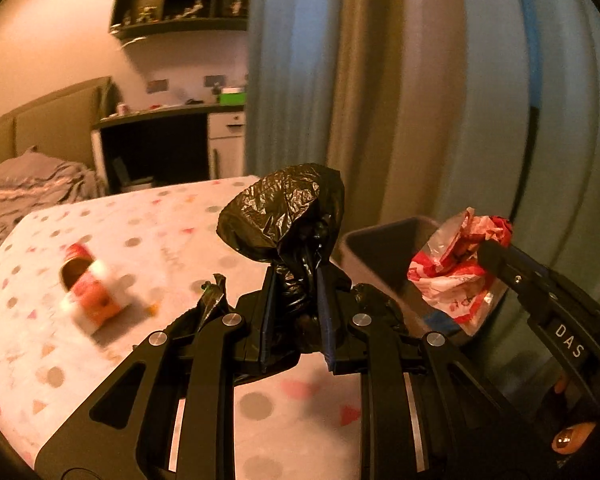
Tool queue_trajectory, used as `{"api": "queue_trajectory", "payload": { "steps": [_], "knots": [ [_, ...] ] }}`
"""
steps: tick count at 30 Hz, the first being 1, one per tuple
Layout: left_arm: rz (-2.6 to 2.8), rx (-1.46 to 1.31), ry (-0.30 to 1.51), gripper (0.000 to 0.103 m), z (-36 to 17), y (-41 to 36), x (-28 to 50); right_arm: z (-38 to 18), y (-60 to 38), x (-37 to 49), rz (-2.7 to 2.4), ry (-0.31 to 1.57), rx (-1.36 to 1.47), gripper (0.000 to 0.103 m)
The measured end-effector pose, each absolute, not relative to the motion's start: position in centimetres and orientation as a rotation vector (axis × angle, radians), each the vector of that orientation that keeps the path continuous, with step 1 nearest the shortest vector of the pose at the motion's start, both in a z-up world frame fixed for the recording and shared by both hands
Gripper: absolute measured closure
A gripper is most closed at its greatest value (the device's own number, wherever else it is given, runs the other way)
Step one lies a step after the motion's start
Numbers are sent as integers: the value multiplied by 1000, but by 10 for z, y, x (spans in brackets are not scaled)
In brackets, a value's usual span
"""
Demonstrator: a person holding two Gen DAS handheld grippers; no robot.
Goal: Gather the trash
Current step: 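Carry the black bag and red-and-white wrapper over the brown bin, then open both grippers to drop the bag and wrapper into the bin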
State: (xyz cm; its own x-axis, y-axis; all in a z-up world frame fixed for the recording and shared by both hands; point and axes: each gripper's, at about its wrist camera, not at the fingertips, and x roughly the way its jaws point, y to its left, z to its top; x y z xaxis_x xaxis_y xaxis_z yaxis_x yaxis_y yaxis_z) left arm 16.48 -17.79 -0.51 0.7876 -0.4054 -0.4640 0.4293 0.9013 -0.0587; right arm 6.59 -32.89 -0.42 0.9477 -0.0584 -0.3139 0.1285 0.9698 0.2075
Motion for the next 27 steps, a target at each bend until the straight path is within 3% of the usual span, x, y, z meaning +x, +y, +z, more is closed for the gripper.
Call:
{"api": "queue_trajectory", "payload": {
  "steps": [16,27],
  "knots": [
    [-630,82,468,84,-20,-286,201,-14,-401,80,-255,305,253,84],
    [-706,85,512,83,-40,-319,223,-23,-416,101,-300,334,254,84]
  ]
}}
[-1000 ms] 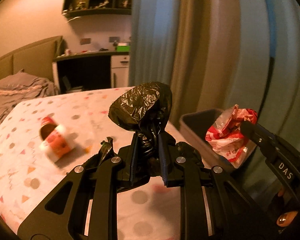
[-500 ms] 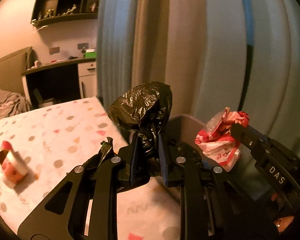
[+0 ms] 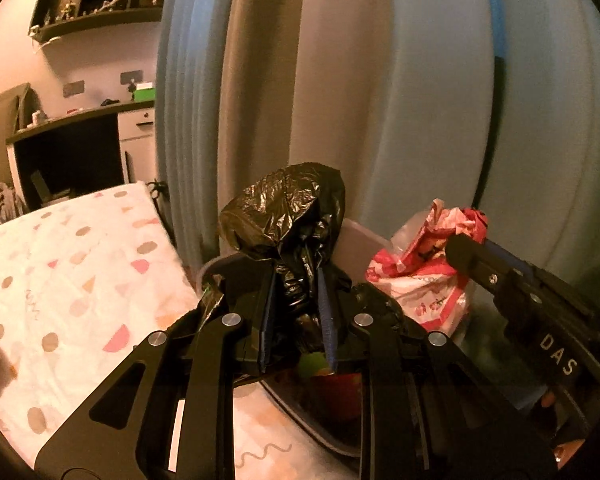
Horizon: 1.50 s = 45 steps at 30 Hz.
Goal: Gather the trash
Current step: 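Open both grippers to drop the bag and wrapper into the bin, then move both open grippers back toward the two paper cups on the bed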
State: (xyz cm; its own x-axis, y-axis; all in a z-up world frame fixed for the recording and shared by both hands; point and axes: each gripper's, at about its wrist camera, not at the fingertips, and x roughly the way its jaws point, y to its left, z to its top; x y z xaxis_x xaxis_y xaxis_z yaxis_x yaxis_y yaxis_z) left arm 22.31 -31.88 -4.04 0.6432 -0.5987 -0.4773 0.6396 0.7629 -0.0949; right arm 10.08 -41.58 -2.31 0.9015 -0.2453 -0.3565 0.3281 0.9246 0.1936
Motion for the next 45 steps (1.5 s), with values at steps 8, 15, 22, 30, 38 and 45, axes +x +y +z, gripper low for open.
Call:
{"api": "queue_trajectory", "payload": {
  "steps": [8,15,22,30,38,45],
  "knots": [
    [-759,95,537,74,-51,-329,229,-29,-422,109,-309,358,260,83],
    [-774,92,506,30,-54,-325,227,-31,-429,113,-308,375,289,80],
    [-696,66,522,18,-57,-304,234,-33,-431,113,-301,382,305,71],
    [-611,47,505,16,-51,-270,227,-31,-421,104,-306,370,311,48],
    [-458,74,473,15,-49,-206,215,-33,-394,98,-283,373,311,24],
    [-283,28,506,15,-50,-127,213,-40,-346,112,-181,419,288,23]
  ]
}}
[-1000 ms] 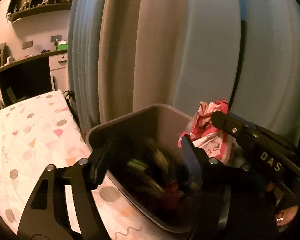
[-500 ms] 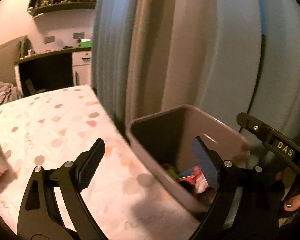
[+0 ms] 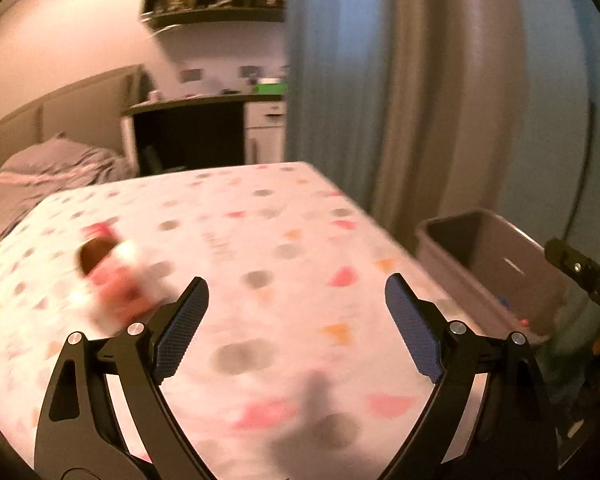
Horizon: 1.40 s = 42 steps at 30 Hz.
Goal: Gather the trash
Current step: 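Move both open grippers back toward the two paper cups on the bed, then grasp the white-and-orange cup with the right gripper while the left grasps the red cup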
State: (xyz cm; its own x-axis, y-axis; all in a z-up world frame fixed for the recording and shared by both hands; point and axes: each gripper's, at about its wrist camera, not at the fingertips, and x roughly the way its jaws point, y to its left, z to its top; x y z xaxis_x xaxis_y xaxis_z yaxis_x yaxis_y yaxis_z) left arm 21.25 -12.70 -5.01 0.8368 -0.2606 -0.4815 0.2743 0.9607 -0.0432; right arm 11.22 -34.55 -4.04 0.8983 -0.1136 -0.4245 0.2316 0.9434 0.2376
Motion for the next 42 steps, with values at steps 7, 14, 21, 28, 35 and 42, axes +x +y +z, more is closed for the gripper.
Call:
{"api": "queue_trajectory", "payload": {
  "steps": [7,14,21,28,35,42],
  "knots": [
    [-122,-38,511,15,-48,-47,196,-37,-294,128,-78,436,245,23],
    [28,-78,478,14,-44,19,173,-37,-232,150,65,458,183,18],
    [112,-166,467,14,-39,73,159,-43,-156,178,240,500,85,7],
    [144,-197,467,14,-40,101,156,-56,-95,214,339,587,-20,6],
    [152,-217,475,14,-40,114,165,-65,-62,246,379,642,-97,6],
    [157,-228,485,14,-42,123,174,-77,-48,269,380,689,-154,6]
  ]
}}
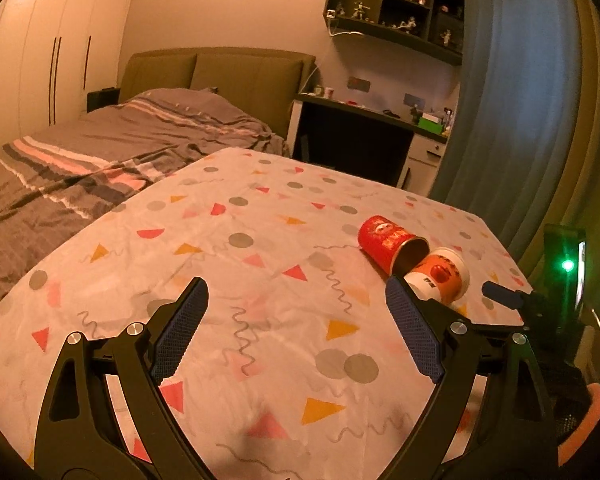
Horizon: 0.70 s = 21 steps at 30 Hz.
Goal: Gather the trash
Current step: 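Grasp the white-and-orange cup with the right gripper while the left grasps the red cup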
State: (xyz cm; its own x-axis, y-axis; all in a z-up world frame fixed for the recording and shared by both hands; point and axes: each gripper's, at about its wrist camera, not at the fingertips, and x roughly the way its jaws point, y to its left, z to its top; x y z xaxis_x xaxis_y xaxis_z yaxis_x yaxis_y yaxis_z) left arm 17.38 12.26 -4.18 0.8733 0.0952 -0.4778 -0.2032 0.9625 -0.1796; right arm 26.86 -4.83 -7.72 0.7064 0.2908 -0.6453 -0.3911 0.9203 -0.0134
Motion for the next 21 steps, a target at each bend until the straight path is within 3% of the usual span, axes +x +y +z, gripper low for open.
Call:
{"api": "queue_trajectory", "payload": {
  "steps": [3,9,21],
  "knots": [
    [156,-225,495,14,-43,122,178,-78,-47,275,387,697,-144,6],
    [146,-226,506,14,-44,121,186,-83,-43,283,391,738,-148,18],
    [110,-193,543,14,-53,106,207,-77,-62,274,383,700,-100,19]
  ]
}}
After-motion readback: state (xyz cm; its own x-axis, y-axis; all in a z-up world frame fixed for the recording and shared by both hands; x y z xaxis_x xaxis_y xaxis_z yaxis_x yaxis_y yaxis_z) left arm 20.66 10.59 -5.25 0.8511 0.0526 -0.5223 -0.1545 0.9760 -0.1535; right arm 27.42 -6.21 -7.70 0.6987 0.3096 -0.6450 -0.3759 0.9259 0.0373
